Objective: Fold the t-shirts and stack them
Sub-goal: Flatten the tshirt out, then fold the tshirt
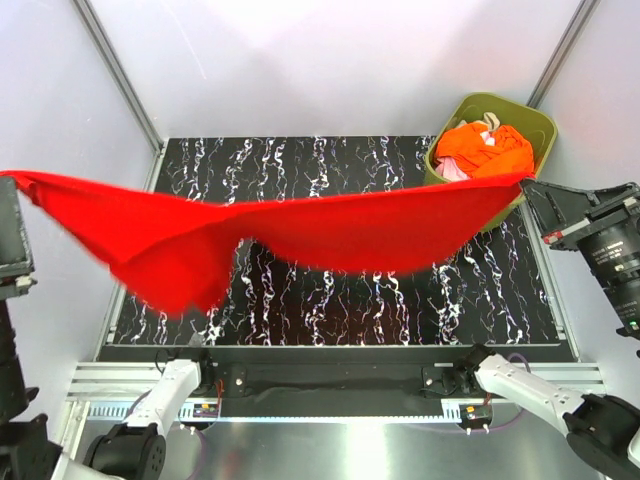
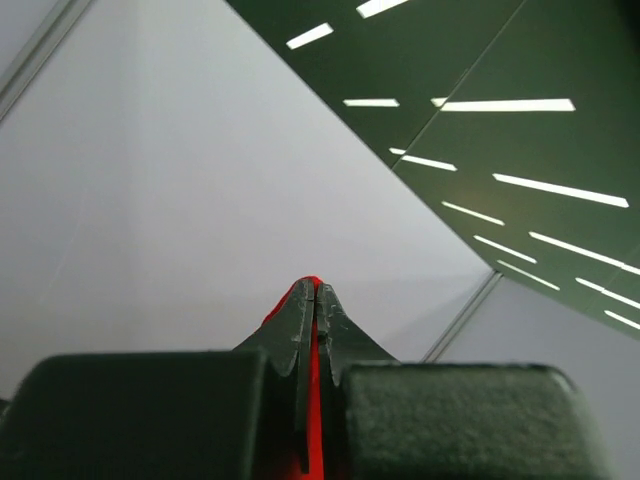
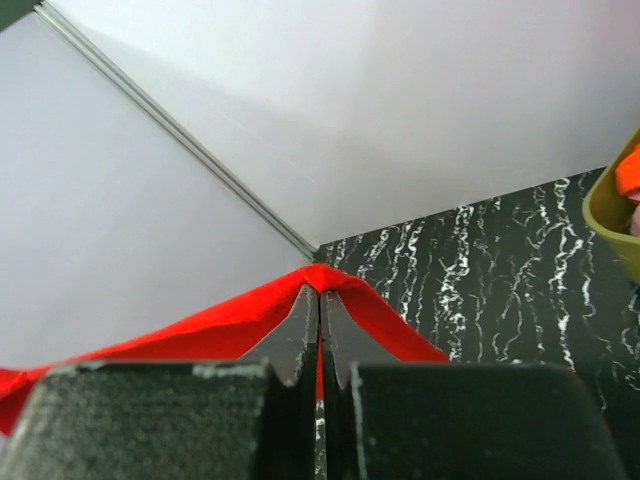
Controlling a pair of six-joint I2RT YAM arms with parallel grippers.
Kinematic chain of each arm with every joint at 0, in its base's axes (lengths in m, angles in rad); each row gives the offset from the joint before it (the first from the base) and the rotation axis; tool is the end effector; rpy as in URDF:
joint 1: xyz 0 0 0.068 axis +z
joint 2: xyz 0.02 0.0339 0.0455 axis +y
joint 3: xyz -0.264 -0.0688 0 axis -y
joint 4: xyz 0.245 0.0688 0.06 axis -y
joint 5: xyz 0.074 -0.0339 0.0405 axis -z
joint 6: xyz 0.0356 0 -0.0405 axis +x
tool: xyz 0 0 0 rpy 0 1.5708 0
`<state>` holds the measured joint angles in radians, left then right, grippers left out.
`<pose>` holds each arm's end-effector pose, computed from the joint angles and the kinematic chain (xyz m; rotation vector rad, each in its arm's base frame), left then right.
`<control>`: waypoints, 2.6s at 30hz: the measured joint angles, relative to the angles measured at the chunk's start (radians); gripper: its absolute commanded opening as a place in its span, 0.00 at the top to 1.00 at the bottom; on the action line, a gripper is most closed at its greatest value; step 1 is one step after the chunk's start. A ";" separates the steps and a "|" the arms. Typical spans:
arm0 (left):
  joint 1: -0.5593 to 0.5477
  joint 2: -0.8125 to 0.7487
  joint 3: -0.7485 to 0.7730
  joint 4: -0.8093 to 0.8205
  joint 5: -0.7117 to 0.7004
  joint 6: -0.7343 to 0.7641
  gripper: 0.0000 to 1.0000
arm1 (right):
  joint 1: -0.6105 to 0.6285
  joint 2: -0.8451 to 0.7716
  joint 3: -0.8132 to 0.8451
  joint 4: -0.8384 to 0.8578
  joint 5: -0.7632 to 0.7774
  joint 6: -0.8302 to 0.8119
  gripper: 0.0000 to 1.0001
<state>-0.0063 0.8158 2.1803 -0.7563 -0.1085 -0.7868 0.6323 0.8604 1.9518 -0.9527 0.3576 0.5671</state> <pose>-0.0797 0.0044 0.6204 -0.4681 0.8694 -0.6771 0.0186 -0.0018 0.5735 0.2539 1.4599 0.7247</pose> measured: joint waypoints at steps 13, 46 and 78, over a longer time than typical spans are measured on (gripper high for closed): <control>0.000 0.215 0.160 0.082 0.008 0.080 1.00 | 0.000 0.265 0.188 0.047 0.103 -0.039 1.00; 0.053 1.543 0.027 0.507 0.071 0.437 1.00 | -0.434 1.752 0.570 0.549 -0.373 -0.227 1.00; 0.118 1.167 -0.412 0.132 0.094 0.311 1.00 | -0.455 1.412 0.083 0.574 -0.441 -0.226 1.00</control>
<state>0.1120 1.9823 1.7683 -0.6247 -0.0143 -0.4759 0.1776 2.2723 2.0346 -0.3786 -0.0837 0.3408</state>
